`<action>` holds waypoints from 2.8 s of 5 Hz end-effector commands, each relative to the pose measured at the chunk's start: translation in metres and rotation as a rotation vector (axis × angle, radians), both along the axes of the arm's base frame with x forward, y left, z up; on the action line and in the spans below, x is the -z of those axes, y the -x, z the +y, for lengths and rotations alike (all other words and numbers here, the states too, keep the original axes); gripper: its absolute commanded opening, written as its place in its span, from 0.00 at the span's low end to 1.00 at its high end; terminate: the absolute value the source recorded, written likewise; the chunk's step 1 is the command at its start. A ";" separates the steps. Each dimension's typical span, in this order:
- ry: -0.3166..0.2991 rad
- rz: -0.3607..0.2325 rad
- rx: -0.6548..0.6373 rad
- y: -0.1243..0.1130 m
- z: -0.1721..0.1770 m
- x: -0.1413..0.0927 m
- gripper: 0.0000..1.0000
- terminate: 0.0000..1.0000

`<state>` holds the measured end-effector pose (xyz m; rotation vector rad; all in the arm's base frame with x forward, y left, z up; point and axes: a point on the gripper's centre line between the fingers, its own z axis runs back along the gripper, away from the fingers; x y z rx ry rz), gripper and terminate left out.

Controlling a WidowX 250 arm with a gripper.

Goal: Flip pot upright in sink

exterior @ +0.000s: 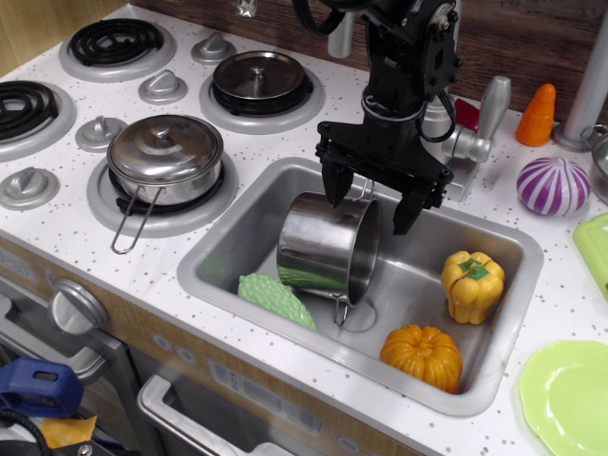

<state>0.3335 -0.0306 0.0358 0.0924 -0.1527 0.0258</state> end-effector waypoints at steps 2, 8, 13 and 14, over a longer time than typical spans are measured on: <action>-0.131 -0.020 0.010 0.001 -0.003 0.007 1.00 0.00; -0.363 -0.132 0.070 0.008 0.035 0.031 0.00 0.00; -0.244 -0.110 0.030 0.007 0.035 0.024 0.00 0.00; -0.250 -0.100 0.035 0.007 0.035 0.024 0.00 0.00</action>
